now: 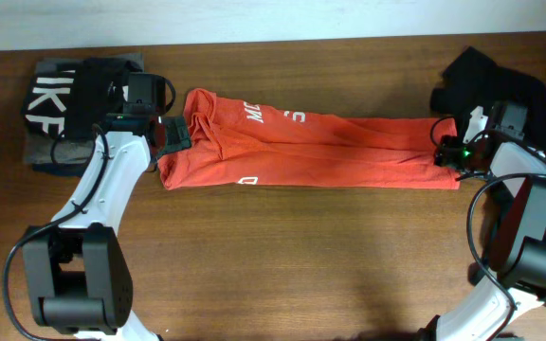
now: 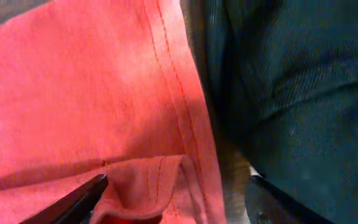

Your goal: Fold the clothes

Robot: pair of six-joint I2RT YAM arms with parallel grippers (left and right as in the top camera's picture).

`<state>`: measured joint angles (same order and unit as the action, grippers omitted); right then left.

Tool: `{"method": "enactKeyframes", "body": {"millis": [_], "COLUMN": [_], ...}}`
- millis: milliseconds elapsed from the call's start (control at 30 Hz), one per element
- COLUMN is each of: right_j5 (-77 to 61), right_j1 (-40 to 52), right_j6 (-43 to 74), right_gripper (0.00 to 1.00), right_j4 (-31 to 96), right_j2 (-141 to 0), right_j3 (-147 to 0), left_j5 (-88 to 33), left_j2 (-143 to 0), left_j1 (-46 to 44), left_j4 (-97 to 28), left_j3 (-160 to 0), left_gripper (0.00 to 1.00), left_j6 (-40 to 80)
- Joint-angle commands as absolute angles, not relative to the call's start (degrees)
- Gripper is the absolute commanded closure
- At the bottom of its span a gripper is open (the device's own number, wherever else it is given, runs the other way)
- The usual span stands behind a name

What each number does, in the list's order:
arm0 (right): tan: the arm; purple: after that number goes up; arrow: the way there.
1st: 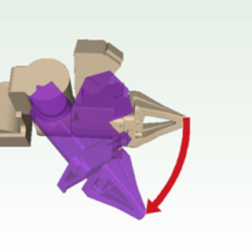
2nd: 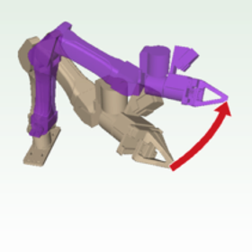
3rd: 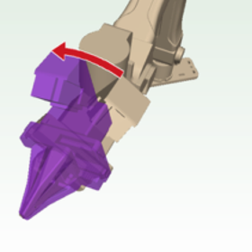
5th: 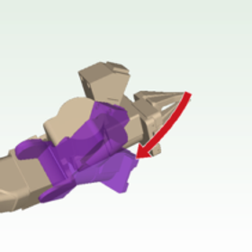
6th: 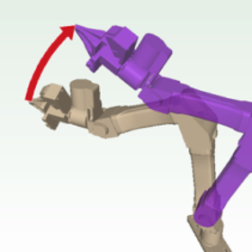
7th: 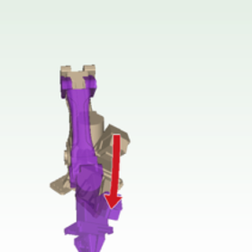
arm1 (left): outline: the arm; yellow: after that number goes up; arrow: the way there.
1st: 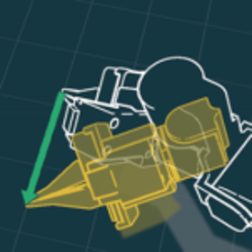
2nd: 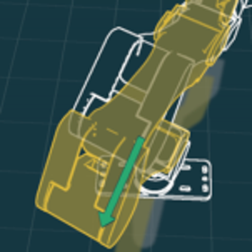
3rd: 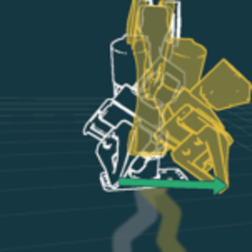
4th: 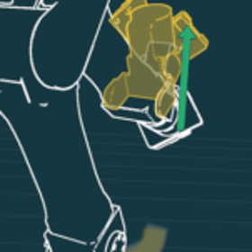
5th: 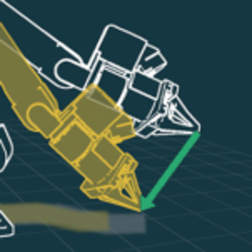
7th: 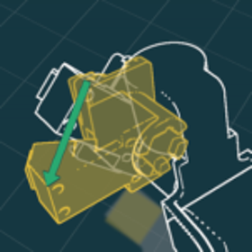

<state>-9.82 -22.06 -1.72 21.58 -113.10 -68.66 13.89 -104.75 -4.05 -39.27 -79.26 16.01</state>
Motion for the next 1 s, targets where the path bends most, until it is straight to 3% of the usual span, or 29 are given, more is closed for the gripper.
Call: {"method": "enactKeyframes", "body": {"millis": [0,200,333,433,967], "right_j5": [-12.8,-14.6,-14.6,-14.6,-18.7], "right_j1": [-21.8,-21.8,-21.8,-21.9,-21.2], "right_j6": [-0.9,1.1,1.1,1.1,-0.6], "right_gripper": [0.30,0.50,0.80,0.96,0.96], "right_j4": [20.4,19.4,19.9,22.0,49.4], "right_j2": [-116.8,-118.2,-118.2,-118.0,-111.0], "right_j3": [-67.3,-67.3,-67.3,-68.3,-91.7], "left_j5": [14.1,14.1,14.2,14.2,14.2], "left_j2": [-105.2,-105.2,-105.2,-105.2,-105.2], "left_j1": [-3.9,-3.9,-3.9,-3.9,-3.9], "left_j4": [-39.3,-39.6,-39.7,-39.8,-40.2], "left_j3": [-80.2,-80.2,-80.2,-80.2,-80.2], "left_gripper": [0.01,0.01,0.01,0.01,0.01], "left_j6": [15.3,15.3,15.3,15.3,15.3]}}
